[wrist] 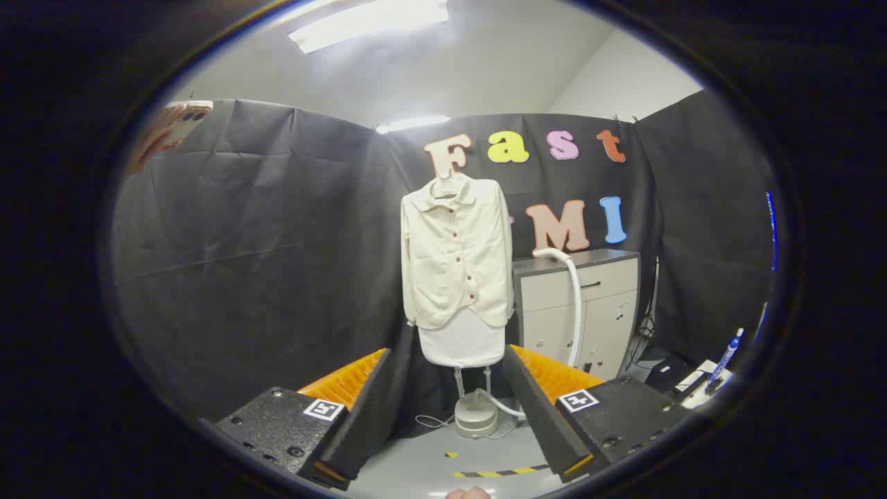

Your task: Iron the clothes twice with a garment steamer, once on the left side and once on the right side.

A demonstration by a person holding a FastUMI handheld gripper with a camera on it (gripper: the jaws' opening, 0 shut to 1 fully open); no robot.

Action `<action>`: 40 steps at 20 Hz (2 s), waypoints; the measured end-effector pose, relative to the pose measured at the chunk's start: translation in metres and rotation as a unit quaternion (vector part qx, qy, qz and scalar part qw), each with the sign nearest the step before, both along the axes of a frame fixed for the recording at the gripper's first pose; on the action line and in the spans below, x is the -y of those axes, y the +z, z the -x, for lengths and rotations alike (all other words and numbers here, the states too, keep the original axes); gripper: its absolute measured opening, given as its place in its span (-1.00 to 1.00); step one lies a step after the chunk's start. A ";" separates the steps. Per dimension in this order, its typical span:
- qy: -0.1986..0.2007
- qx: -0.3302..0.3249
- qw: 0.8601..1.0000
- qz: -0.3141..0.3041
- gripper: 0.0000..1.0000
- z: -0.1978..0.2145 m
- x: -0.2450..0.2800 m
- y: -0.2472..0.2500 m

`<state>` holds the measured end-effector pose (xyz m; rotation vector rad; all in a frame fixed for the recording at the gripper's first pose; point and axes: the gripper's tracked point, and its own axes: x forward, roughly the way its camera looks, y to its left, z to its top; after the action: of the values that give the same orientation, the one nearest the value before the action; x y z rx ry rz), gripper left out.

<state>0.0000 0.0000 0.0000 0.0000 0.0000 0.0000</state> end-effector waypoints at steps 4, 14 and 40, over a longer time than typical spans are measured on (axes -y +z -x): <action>-0.001 -0.005 1.000 -0.003 0.93 -0.002 0.000 -0.003; -0.008 -0.013 1.000 0.003 0.94 -0.016 0.001 -0.007; -0.042 -0.014 0.998 0.033 0.94 -0.153 0.098 0.012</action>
<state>0.1533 -0.0985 0.0124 -0.0656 0.0280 -0.0831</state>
